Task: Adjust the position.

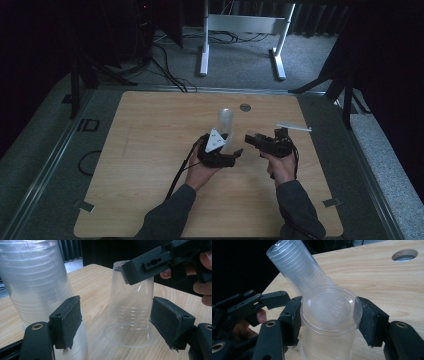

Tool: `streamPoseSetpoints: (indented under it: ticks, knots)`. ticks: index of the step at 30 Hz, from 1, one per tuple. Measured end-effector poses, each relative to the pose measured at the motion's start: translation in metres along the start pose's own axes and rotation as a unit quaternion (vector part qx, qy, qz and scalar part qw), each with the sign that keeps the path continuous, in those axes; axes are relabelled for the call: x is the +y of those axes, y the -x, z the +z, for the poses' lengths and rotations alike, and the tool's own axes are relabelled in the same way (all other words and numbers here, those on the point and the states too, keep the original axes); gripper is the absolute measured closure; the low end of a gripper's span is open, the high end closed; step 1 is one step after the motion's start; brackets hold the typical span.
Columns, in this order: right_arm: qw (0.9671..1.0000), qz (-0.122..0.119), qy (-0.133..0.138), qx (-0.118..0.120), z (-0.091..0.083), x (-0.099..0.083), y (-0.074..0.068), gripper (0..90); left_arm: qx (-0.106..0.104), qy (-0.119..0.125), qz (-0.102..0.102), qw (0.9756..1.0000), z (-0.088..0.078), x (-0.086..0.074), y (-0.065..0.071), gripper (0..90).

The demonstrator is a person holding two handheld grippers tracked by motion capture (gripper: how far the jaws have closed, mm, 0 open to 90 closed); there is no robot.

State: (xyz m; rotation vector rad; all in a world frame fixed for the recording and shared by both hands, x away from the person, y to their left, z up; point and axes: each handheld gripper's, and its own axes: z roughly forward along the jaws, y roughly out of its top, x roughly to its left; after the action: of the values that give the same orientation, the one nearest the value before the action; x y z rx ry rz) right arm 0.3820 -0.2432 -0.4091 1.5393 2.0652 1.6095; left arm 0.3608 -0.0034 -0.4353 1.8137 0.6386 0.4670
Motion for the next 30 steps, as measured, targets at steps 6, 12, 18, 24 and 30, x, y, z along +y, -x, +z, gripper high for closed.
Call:
streamPoseSetpoints:
  ticks: [6, 12, 18, 24, 30]
  knots:
    - [0.9997, 0.017, 0.005, 0.014, 0.000, 0.000, 0.002, 41.1, -0.004, 0.002, 0.000, 1.0000, 0.003, -0.001, 0.002, 23.6]
    - [0.9994, 0.025, 0.010, 0.022, -0.002, 0.001, 0.003, 41.2, -0.008, 0.003, -0.003, 1.0000, 0.007, -0.002, 0.004, 20.9]
    - [0.9982, 0.046, 0.013, 0.035, -0.002, -0.001, 0.007, 41.2, -0.016, 0.003, -0.004, 0.9999, 0.012, -0.004, 0.006, 19.2]
    - [0.9974, 0.056, 0.016, 0.043, -0.002, -0.001, 0.008, 41.3, -0.017, -0.002, -0.003, 0.9999, 0.017, -0.006, 0.008, 18.1]
    - [0.9969, 0.061, 0.015, 0.048, -0.001, -0.002, 0.008, 41.2, -0.018, -0.005, -0.004, 0.9998, 0.022, -0.008, 0.011, 18.0]
